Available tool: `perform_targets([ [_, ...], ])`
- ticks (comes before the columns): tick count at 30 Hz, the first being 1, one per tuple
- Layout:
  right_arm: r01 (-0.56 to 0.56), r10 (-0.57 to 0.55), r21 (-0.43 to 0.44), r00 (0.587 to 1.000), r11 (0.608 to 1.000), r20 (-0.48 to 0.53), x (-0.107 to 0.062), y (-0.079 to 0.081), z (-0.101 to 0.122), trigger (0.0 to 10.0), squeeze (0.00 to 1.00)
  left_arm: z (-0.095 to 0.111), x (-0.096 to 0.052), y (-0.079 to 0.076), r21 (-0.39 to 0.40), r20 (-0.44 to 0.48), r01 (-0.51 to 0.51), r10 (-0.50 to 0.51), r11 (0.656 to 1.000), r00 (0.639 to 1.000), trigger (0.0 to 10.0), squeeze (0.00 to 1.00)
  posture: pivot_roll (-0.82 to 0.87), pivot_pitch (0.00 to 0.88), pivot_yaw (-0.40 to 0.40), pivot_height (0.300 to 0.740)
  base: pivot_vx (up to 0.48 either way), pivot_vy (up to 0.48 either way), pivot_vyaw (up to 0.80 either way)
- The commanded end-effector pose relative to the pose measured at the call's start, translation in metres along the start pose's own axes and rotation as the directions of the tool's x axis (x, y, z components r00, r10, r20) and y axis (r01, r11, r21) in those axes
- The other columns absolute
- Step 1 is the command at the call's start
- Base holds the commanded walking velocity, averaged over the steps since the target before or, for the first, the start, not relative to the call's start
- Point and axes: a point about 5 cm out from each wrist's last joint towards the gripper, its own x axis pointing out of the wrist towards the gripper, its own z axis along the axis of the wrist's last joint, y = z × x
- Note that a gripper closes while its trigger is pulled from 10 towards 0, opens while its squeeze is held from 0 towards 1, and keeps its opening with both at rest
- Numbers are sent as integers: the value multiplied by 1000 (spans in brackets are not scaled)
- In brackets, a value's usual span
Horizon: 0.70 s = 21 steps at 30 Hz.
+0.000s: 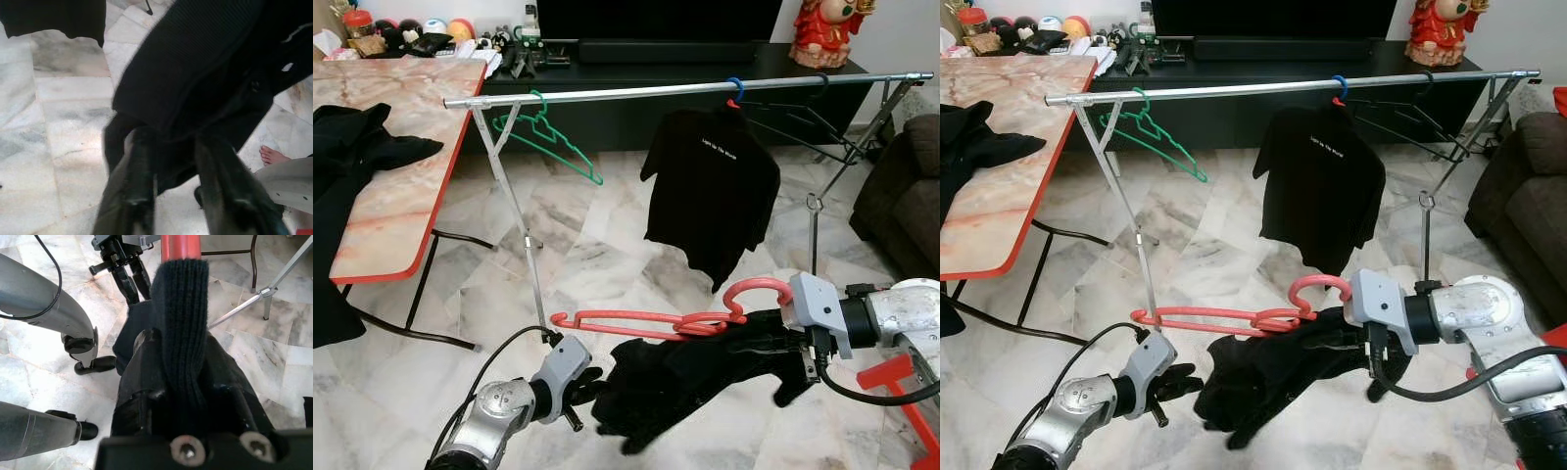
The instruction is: Hang hanger
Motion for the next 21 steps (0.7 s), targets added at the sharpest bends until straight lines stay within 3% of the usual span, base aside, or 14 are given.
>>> perform_targets([
  [1, 5, -4, -40, 1000, 999, 21, -5, -2, 12, 0, 0, 1, 0, 0, 3, 18, -13, 13, 1000, 1000, 10000, 1000, -81, 145, -17, 740, 0, 0, 0],
  [13, -19, 21, -63, 999, 998, 36, -3, -1, 23, 0, 0, 4, 5, 1, 0, 25, -49, 49, 999, 998, 10000, 1000, -84, 150, -25, 740, 0, 0, 0],
  [15, -31, 34, -77, 999, 997, 37, -1, 0, 27, 0, 0, 4, 7, -2, 2, 21, -20, 20, 1000, 1000, 10000, 0, -87, 151, -26, 740, 0, 0, 0],
  [21, -55, 60, -96, 997, 994, 44, 4, 2, 32, 0, 0, 3, 9, -10, -15, 7, 79, -78, 997, 997, 10000, 0, -86, 152, -28, 740, 0, 0, 0],
])
